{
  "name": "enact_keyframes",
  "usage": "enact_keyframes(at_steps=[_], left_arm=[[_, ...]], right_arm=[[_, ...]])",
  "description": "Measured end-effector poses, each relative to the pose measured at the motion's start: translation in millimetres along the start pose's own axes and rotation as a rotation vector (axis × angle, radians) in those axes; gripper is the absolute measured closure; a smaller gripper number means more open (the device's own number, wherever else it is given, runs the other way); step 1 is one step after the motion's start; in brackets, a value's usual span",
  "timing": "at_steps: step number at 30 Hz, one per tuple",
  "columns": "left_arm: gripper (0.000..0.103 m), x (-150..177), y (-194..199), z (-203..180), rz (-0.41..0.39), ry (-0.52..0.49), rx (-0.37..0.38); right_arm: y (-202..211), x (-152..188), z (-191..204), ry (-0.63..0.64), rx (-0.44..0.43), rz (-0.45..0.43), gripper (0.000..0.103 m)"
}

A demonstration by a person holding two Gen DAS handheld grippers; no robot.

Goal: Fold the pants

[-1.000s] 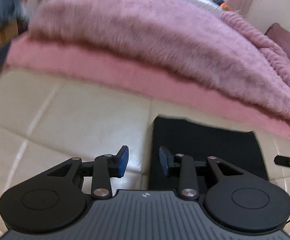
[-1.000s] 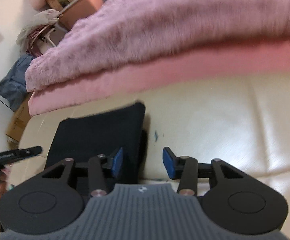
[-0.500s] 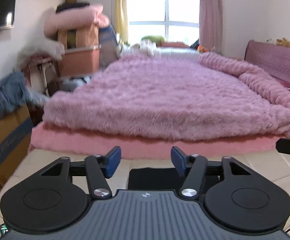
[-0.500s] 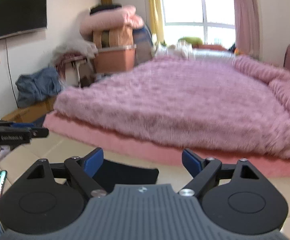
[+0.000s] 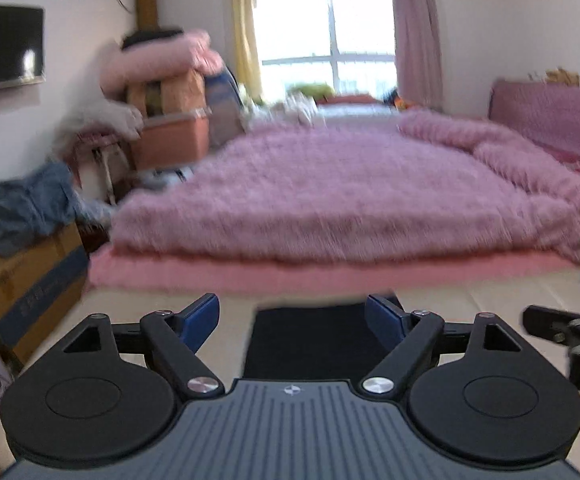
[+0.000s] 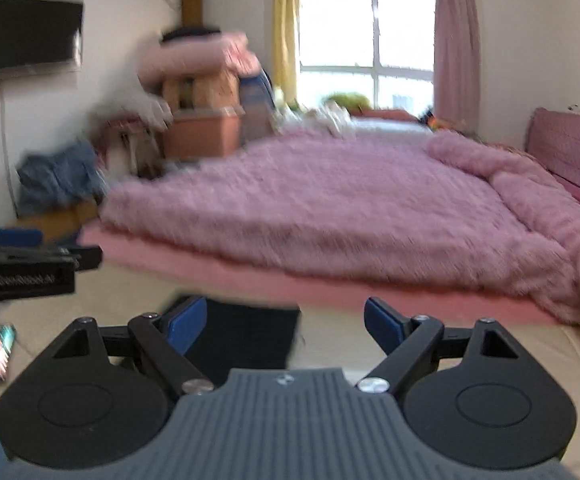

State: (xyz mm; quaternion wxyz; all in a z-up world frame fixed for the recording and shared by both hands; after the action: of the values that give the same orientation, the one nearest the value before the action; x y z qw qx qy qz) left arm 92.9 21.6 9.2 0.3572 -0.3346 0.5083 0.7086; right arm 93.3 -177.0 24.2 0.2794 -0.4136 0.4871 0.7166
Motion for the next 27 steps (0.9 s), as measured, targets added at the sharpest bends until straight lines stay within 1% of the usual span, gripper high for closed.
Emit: enact_keyframes(at_steps=[1,2,4,8,11,21,27], left_arm=[[0.006,7,1,-2,0.023,0.004,0.007],[0.006,13,1,-3,0.048,0.012,0.007],[0.006,26,-3,-4,0.105,0.033,0.012],[0.007,48,-5,-4,0.191,0.061,0.012],[0.006,58,-1,-4,0.215,0.06,0.01],[0.007,69,-2,-24,0.261,0.031,0.033],[0.007,71,-3,-29,0.277,0.018,0.035]], right_arm=[[3,8,2,0.008,0.008,0.029,0.021],[3,15,4,0.01,-0.003,0.051,0.021],[4,27,6,-0.005,-0.014,0.087,0.021],[5,45,9,-0.032,-0.024,0.149,0.021],[1,56,5,-0.059,-0.022,0.18,0.021],[-16,83,0,-0.101,-0.015,0.29,0.021],[-21,91,3,-0.088,-0.02,0.329,0.021]])
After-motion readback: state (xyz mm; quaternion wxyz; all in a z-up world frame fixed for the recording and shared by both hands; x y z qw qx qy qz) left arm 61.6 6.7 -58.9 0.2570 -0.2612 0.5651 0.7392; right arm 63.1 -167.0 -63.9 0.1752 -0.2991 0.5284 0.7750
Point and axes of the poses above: each gripper's, at about its wrist camera, not at the fingertips, and y roughly against the way its jaws point, z to its left, x to its underside, the point moved 4 cm from there along -y, roughly the way its jaws point, and after that the axes turned 10 degrees about -y, right-handed, at the moved point
